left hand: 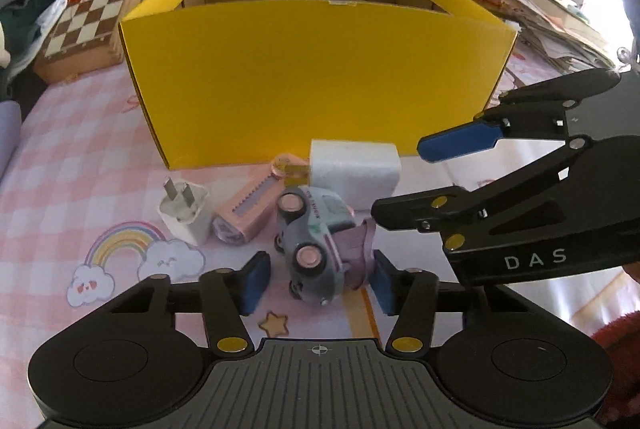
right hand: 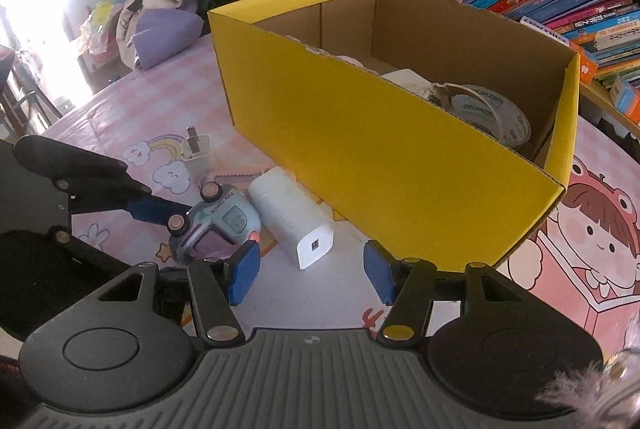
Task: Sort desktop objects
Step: 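Close left gripper on the toy car while right tool approaches the white charger, then close right gripper on the white charger cube while left gripper holds the toy car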
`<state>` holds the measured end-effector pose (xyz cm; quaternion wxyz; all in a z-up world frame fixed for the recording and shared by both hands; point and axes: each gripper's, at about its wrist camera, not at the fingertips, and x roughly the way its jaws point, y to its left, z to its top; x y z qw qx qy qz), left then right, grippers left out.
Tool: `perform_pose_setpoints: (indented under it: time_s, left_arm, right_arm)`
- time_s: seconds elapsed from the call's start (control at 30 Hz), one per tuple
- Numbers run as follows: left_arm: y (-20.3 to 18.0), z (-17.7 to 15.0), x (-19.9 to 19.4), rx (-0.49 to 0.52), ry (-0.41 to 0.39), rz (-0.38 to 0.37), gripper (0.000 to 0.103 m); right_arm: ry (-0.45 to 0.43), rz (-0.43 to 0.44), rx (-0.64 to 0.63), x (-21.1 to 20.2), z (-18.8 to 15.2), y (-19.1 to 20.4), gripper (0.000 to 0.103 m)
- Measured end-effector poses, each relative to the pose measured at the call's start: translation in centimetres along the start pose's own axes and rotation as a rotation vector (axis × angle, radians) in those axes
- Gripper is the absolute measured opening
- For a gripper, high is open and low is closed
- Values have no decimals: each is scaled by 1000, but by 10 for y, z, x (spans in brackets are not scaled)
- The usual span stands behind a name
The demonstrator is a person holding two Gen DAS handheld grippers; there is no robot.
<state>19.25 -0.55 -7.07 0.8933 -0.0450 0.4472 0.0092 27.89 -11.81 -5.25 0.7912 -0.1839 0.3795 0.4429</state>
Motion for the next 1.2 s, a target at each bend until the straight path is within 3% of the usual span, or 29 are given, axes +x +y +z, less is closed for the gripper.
perform_pose_setpoints:
  time_s: [0.53, 0.63, 0.73, 1.2]
  left_arm:
    - [22, -19, -27, -96, -15, 38, 37]
    - [25, -23, -36, -108, -25, 52, 37]
    - [28, -27, -43, -121, -33, 67, 37]
    - [35, -16, -62, -106, -104, 68, 37]
  right_arm:
    - [32, 38, 27, 28, 10, 3, 57]
    - [46, 32, 35, 34, 12, 5, 54]
    - [51, 15, 35, 36, 12, 8, 42]
    - [0, 8, 72, 4, 4, 8, 26]
